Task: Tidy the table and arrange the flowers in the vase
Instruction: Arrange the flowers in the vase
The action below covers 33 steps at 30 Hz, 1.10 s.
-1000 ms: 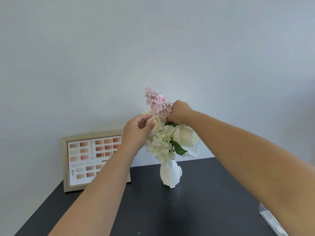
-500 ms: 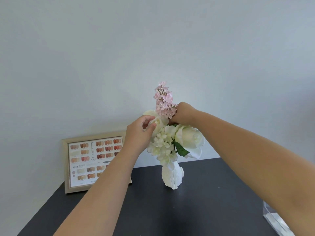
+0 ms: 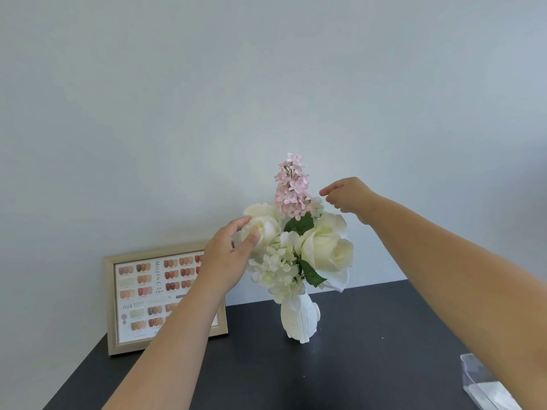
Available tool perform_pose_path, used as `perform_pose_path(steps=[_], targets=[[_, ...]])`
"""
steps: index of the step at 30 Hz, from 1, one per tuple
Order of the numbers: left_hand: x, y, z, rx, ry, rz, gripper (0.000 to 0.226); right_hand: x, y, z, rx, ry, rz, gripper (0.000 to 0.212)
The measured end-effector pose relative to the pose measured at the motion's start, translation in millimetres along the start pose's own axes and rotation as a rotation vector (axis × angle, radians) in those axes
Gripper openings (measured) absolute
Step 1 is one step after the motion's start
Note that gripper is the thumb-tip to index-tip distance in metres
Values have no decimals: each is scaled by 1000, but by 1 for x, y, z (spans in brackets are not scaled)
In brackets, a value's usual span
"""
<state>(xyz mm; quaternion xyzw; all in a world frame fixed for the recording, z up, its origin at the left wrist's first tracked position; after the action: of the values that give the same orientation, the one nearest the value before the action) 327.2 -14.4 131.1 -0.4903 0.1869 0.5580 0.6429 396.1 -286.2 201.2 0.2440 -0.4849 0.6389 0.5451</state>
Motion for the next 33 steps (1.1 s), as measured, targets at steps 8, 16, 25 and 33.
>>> perform_pose_path(steps=[8, 16, 25, 33], targets=[[-4, 1, -4, 44, 20, 22, 39, -17, -5, -22, 203, 55, -66, 25], [-6, -1, -18, 49, 4, -3, 36, -23, -1, -29, 209, 224, 12, 43], [12, 9, -10, -83, 164, -26, 43, -34, 21, -10, -91, -245, -42, 31], [9, 17, -36, 74, 292, -17, 60, -74, 81, -55, -65, -659, -32, 51]])
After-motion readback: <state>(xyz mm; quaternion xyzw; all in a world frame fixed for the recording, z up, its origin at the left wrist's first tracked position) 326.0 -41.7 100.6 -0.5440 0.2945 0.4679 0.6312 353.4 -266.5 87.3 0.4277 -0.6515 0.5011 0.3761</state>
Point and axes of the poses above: each hand's wrist, its own y-axis away from the middle knuckle, its own z-axis out of the back of the hand, x = y × z, the point moved 1 cm from there along -y, towards the middle knuckle, and after that the axes turned 9 degrees about z, right-handed, at the moved point
